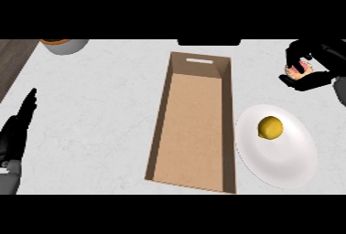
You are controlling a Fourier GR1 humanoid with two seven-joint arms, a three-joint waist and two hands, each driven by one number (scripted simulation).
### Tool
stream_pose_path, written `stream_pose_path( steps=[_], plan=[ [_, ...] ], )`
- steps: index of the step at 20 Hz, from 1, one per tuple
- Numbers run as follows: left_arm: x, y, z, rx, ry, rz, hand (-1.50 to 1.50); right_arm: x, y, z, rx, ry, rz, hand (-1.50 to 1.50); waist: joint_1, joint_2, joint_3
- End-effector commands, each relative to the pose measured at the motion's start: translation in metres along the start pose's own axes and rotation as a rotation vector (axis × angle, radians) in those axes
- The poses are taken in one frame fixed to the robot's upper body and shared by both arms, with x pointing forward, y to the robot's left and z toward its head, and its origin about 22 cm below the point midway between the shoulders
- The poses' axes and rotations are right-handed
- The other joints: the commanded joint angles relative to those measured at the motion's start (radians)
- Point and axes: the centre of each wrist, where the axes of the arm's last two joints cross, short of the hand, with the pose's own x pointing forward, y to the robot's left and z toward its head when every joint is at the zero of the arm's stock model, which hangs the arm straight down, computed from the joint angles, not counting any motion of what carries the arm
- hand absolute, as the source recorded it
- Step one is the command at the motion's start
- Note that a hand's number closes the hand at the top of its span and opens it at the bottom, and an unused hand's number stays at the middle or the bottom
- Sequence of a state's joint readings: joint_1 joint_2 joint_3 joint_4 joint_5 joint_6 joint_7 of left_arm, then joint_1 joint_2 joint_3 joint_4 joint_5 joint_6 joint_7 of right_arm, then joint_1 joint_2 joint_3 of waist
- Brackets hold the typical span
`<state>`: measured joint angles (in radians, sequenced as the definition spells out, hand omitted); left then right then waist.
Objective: Pick the cupcake from the plate and place it in the cardboard box
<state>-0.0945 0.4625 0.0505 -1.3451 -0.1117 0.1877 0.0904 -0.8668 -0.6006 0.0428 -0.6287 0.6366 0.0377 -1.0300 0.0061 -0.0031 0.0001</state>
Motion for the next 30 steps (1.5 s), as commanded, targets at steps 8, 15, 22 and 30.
stream_pose_path(
  steps=[8,15,22,30],
  plan=[
    [-0.015,0.011,0.002,0.007,0.026,0.013,0.0,0.067,0.007,-0.097,0.051,-0.116,-0.318,1.5,-0.022,-0.008,-0.002],
    [-0.023,-0.006,0.006,0.003,0.008,0.005,0.0,0.127,0.032,-0.154,0.075,-0.035,-0.427,1.5,-0.006,-0.002,-0.001],
    [0.005,-0.013,0.0,0.013,-0.007,0.003,0.0,0.175,0.092,-0.188,0.124,-0.011,-0.443,1.5,0.002,0.002,0.0],
    [0.013,-0.028,0.0,-0.02,-0.029,0.01,0.0,0.18,0.134,-0.21,0.138,0.117,-0.348,1.5,0.018,0.008,0.0]
  ],
)
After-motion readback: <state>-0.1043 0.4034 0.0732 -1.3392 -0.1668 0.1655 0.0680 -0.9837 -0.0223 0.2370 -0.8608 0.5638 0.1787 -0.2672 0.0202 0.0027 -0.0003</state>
